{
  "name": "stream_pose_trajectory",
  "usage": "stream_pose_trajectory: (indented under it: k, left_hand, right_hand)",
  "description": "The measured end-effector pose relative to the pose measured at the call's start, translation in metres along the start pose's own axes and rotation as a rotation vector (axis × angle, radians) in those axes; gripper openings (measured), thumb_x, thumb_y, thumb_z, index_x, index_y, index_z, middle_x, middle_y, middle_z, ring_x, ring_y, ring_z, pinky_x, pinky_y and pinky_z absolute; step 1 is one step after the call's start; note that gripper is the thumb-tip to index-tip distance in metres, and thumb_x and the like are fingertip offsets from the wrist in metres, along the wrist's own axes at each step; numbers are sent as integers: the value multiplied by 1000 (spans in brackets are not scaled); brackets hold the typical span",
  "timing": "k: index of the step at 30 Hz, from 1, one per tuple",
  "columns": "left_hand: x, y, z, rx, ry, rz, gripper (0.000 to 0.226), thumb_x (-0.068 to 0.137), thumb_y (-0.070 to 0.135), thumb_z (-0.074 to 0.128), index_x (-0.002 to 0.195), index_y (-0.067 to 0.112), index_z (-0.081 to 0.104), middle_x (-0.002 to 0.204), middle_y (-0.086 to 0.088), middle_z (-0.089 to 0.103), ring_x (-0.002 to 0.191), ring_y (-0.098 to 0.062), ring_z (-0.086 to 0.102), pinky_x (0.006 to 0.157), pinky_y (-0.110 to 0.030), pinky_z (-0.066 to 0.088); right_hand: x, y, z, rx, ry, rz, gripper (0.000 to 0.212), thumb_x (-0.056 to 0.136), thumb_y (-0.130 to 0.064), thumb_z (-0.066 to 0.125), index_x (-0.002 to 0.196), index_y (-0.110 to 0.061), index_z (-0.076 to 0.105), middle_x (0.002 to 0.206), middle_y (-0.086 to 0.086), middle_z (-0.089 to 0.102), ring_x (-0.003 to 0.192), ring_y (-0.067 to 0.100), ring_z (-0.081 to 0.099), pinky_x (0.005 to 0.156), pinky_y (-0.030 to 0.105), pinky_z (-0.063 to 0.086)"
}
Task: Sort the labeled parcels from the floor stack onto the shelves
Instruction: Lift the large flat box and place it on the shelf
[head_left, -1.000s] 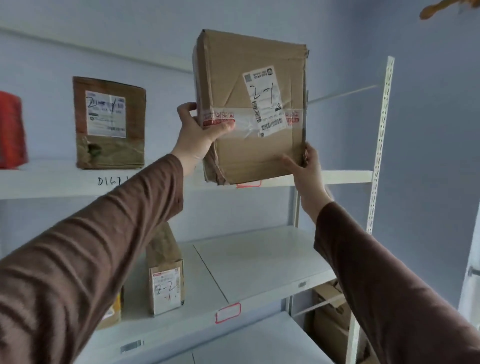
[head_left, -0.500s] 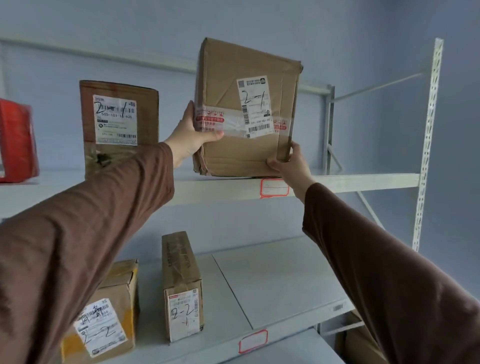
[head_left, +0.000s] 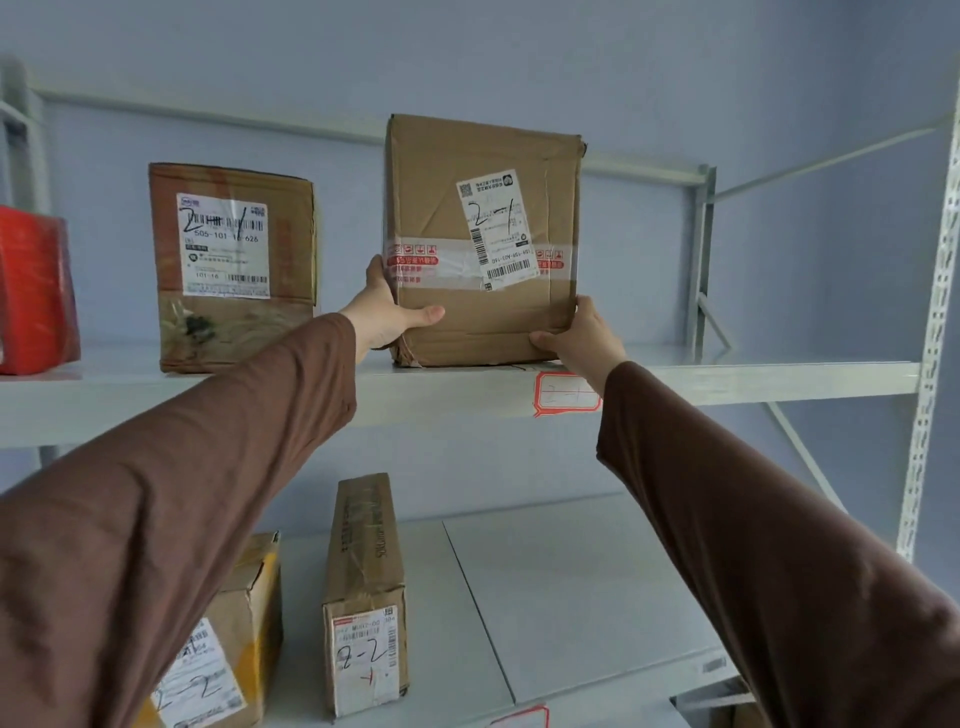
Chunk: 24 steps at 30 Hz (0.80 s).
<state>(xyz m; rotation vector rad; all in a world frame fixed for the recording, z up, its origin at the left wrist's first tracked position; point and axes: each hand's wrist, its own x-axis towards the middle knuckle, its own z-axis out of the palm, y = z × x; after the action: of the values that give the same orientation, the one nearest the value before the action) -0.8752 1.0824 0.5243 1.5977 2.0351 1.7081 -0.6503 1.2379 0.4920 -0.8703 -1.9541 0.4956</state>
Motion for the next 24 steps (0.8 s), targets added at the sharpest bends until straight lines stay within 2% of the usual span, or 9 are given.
stream_pose_trajectory:
  k: [6, 10, 24]
  left_hand:
    - [-2, -10, 7, 28, 12, -18, 123, 84, 39, 82, 162, 19, -10, 166, -3, 30, 147, -27, 37, 123, -42, 30]
    - [-4, -8, 9, 41, 28, -31, 122, 87, 38, 79, 161, 19, -16, 168, -3, 23, 150, -27, 33, 122, -35, 28]
    - [-12, -3, 9, 33, 64, -42, 124, 86, 41, 79, 161, 22, -17, 171, -2, 14, 152, -27, 28, 120, -35, 26]
  right_hand:
    - [6, 1, 1, -76, -21, 2, 77, 92, -41, 74, 149, -12, 32, 144, 12, 55, 128, 35, 56, 99, 43, 47]
    - [7, 4, 2, -88, -20, 1, 76, 93, -42, 73, 149, -11, 32, 143, 12, 56, 127, 35, 57, 99, 44, 48]
    - [2, 3, 2, -34, 4, 8, 92, 89, -53, 74, 155, -13, 25, 150, 12, 52, 131, 34, 55, 105, 48, 49]
